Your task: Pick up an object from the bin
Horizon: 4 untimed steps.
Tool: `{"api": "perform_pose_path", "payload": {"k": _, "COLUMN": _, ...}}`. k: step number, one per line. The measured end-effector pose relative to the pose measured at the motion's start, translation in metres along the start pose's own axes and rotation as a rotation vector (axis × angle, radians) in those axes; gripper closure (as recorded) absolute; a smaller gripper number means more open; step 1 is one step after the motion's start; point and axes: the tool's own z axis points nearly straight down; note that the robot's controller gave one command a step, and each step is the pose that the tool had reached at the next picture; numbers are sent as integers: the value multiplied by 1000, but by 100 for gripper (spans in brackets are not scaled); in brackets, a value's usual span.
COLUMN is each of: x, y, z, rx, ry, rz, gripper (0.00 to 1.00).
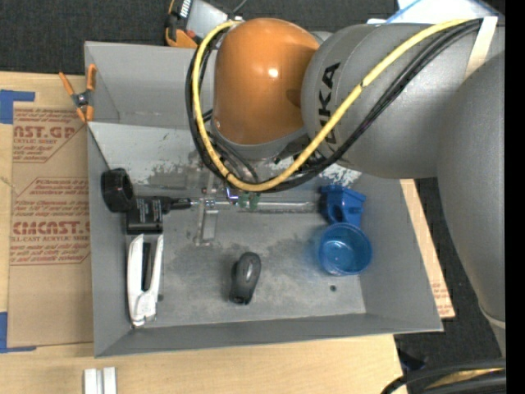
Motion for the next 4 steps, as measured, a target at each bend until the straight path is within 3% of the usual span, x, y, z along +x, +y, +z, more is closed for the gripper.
{"api": "perform_pose_path", "payload": {"k": 1, "x": 0, "y": 0, "z": 0, "rx": 0, "ry": -1, "rz": 0, "gripper": 0}}
{"api": "perform_pose_path", "payload": {"k": 2, "x": 76, "y": -20, "z": 55, "rx": 2, "ry": 7, "rz": -10, "gripper": 0}}
{"api": "perform_pose_path", "payload": {"k": 3, "x": 40, "y": -24, "z": 65, "rx": -4, "ry": -16, "rz": -49, "gripper": 0}}
{"api": "perform_pose_path", "payload": {"k": 4, "x": 51, "y": -31, "z": 68, "rx": -5, "ry": -14, "rz": -32, "gripper": 0}}
